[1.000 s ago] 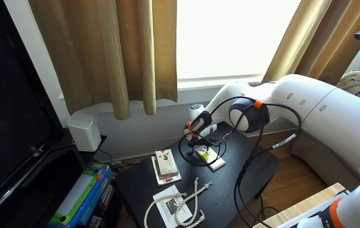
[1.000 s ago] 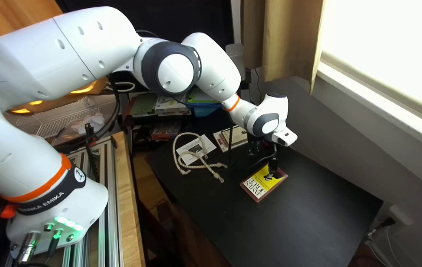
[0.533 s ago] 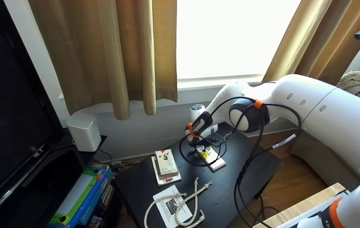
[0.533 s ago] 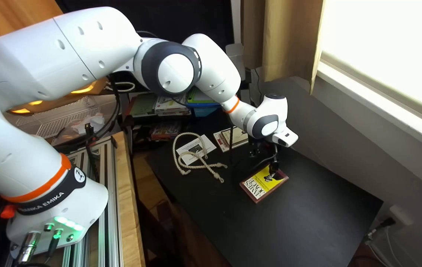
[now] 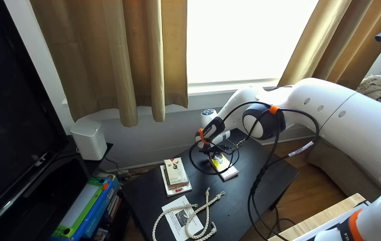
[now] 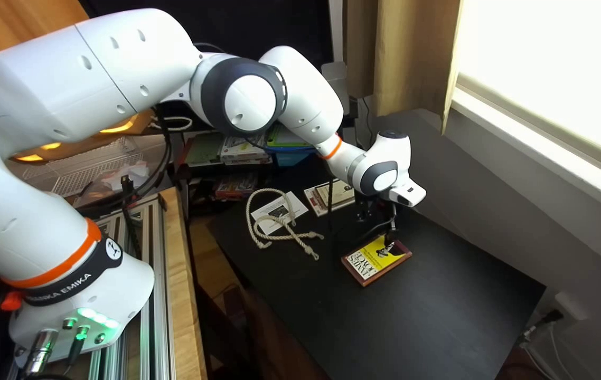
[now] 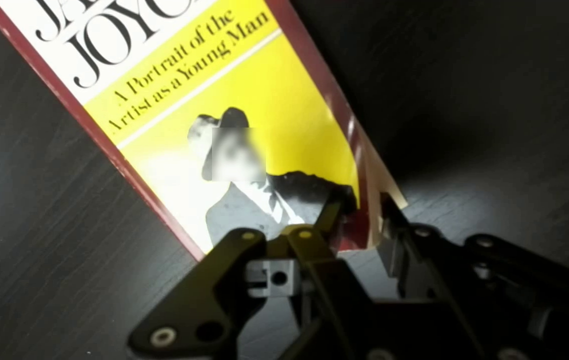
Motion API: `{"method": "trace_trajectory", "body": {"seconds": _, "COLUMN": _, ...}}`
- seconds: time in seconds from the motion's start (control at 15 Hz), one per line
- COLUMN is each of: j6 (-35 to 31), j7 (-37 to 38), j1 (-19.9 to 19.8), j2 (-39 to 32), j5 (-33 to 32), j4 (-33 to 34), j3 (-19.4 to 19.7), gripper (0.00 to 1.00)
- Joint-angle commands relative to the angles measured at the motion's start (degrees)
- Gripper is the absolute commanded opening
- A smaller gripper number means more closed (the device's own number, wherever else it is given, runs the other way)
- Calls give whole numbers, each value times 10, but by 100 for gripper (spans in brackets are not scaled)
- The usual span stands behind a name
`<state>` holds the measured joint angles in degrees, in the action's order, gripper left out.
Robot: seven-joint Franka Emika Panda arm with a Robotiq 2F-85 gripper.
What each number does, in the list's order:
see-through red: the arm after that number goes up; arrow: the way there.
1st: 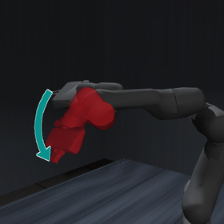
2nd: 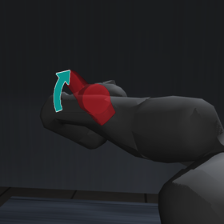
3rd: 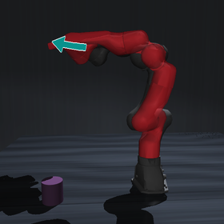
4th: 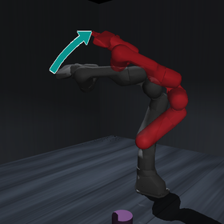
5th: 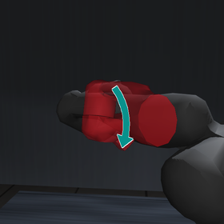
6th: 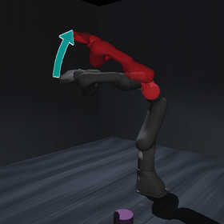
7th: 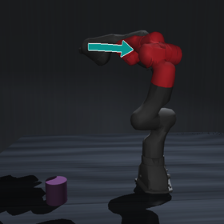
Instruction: Flip the brown and yellow book over
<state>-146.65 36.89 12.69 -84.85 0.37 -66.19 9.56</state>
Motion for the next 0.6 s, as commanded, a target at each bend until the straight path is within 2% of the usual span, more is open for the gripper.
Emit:
{"method": "trace_trajectory", "body": {"seconds": 0.0, "j6": -8, "j7": -2, "j1": 2, "j2": -6, "j5": -3, "j4": -2, "j3": 1, "gripper": 5}}
{"method": "trace_trajectory", "body": {"seconds": 0.27, "j6": -34, "j7": -52, "j1": -4, "j2": 38, "j5": -8, "j4": -55, "j3": -17, "gripper": 5}}
{"method": "trace_trajectory", "body": {"seconds": 0.4, "j6": -48, "j7": -93, "j1": -9, "j2": 66, "j5": -8, "j4": -87, "j3": -32, "gripper": 1}}
{"method": "trace_trajectory", "body": {"seconds": 0.53, "j6": -68, "j7": -136, "j1": -14, "j2": 94, "j5": -9, "j4": -124, "j3": -47, "gripper": 4}}
